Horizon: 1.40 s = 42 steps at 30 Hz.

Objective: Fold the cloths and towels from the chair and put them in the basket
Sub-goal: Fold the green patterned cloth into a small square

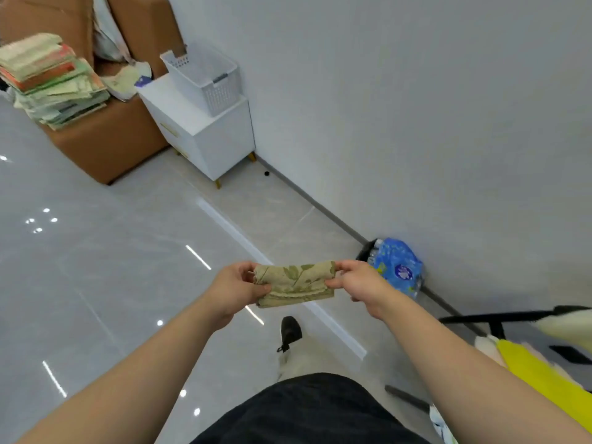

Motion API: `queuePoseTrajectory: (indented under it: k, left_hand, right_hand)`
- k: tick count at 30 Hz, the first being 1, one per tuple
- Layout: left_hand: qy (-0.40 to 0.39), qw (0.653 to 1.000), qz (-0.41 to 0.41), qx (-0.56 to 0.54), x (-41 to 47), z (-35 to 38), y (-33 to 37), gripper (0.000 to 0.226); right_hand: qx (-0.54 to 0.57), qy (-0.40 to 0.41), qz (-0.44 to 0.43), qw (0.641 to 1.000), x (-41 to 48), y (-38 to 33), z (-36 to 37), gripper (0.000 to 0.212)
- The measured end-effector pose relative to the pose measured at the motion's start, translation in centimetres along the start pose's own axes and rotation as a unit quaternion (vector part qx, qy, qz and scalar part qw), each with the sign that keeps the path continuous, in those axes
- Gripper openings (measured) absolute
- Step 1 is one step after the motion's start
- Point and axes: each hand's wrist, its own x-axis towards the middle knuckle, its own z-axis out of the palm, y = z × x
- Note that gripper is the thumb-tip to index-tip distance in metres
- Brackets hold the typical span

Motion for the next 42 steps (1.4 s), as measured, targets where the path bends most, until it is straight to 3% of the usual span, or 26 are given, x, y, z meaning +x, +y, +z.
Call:
queuePoseTrajectory:
  k: [5, 12, 16, 20, 23, 27, 29, 33, 37, 39, 42]
  left_hand:
    - [0.049, 0.999, 0.012, 0.017, 6.9, -6.0, 8.4, 0.022]
    - [0.081, 0.996, 0.027, 0.036, 19.3, -15.5, 17.2, 0.02]
    - [0.061, 0.997, 0.042, 0.032, 27.5, -21.7, 22.5, 0.019]
    - [0.037, 0.997, 0.059, 0.021, 34.0, -27.4, 28.2, 0.02]
    - [0.017, 0.993, 0.088, 0.073, 38.6, -30.9, 32.6, 0.026]
    - [0.003, 0.974, 0.161, 0.161, 45.9, -34.5, 37.1, 0.031]
    - [0.015, 0.949, 0.218, 0.226, 50.3, -36.1, 38.8, 0.035]
    - [0.044, 0.867, 0.302, 0.393, 59.9, -39.3, 41.1, 0.036]
    - [0.046, 0.803, 0.264, 0.533, 68.9, -42.2, 43.3, 0.038]
    - [0.027, 0.738, 0.264, 0.62, 72.6, -43.2, 44.8, 0.035]
    - [0.014, 0.624, 0.33, 0.708, 78.0, -44.7, 46.2, 0.019]
  right_hand:
    - [0.002, -0.035, 0.02, 0.999, 7.8, -11.8, 0.3, 0.034]
    - [0.02, -0.033, 0.042, 0.998, 19.3, -27.8, 3.7, 0.023]
    - [0.049, -0.018, 0.05, 0.997, 26.9, -35.9, 6.1, 0.035]
    - [0.098, -0.01, 0.071, 0.993, 32.5, -44.2, 7.5, 0.031]
    - [0.071, 0.0, 0.059, 0.996, 36.6, -49.9, 7.9, 0.048]
    - [0.033, 0.019, 0.025, 0.999, 43.6, -56.8, 8.3, 0.017]
    - [0.023, 0.009, 0.017, 1.0, 48.1, -60.2, 8.4, 0.012]
    - [-0.062, -0.028, -0.026, 0.997, 57.9, -67.1, 8.9, 0.026]
    - [-0.152, -0.057, -0.059, 0.985, 67.7, -72.4, 10.2, 0.038]
    - [-0.192, -0.057, -0.078, 0.977, 72.4, -74.3, 11.0, 0.044]
    - [-0.267, -0.053, -0.095, 0.957, 78.8, -75.7, 12.9, 0.047]
